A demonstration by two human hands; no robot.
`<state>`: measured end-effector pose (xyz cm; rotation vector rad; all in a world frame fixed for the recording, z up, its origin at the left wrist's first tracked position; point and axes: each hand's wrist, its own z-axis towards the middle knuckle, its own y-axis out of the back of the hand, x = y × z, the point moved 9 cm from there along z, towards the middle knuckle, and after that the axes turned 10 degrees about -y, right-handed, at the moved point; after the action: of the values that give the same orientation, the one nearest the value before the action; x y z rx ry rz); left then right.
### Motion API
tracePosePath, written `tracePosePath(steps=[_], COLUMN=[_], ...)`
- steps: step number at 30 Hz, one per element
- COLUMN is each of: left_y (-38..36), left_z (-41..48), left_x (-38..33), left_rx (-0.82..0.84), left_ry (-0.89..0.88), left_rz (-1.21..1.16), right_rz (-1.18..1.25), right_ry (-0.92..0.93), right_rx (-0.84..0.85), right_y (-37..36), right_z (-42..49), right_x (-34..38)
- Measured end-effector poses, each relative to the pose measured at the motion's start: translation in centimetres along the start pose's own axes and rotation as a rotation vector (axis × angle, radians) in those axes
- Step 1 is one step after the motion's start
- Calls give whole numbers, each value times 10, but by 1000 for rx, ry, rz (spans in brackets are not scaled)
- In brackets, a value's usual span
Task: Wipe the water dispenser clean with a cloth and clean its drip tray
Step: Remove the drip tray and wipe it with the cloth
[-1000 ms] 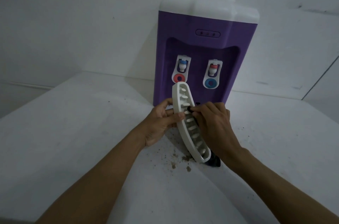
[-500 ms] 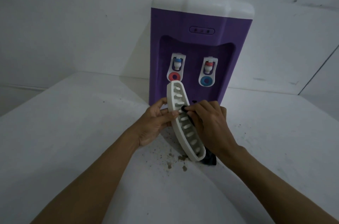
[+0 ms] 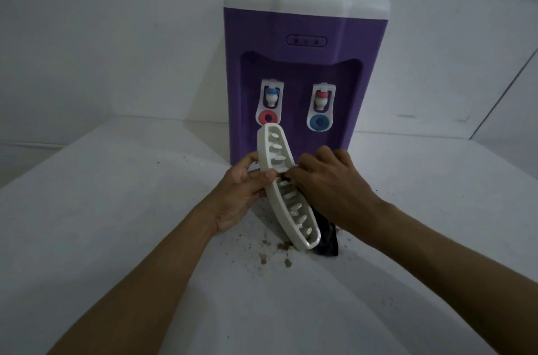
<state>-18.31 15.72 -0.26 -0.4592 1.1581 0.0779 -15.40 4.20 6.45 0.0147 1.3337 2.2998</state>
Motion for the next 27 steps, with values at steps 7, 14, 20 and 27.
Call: tracePosePath(steps=[7,14,20,27], left_y=[-3,-1,-2,-4], left_z=[2,3,4,1], left_x=[-1,-2,-2,-6], left_rx=[19,22,10,25], left_ry=[4,3,-13,-17], left_rz=[-31,-15,1,-30], right_rz=[229,-1,199,338], right_ry=[-25,53,-182,-120], right_rx=[-110,22,48,-1], right_y=[7,2,2,2], right_z=[2,4,7,2], right_x=[5,5,-6,6])
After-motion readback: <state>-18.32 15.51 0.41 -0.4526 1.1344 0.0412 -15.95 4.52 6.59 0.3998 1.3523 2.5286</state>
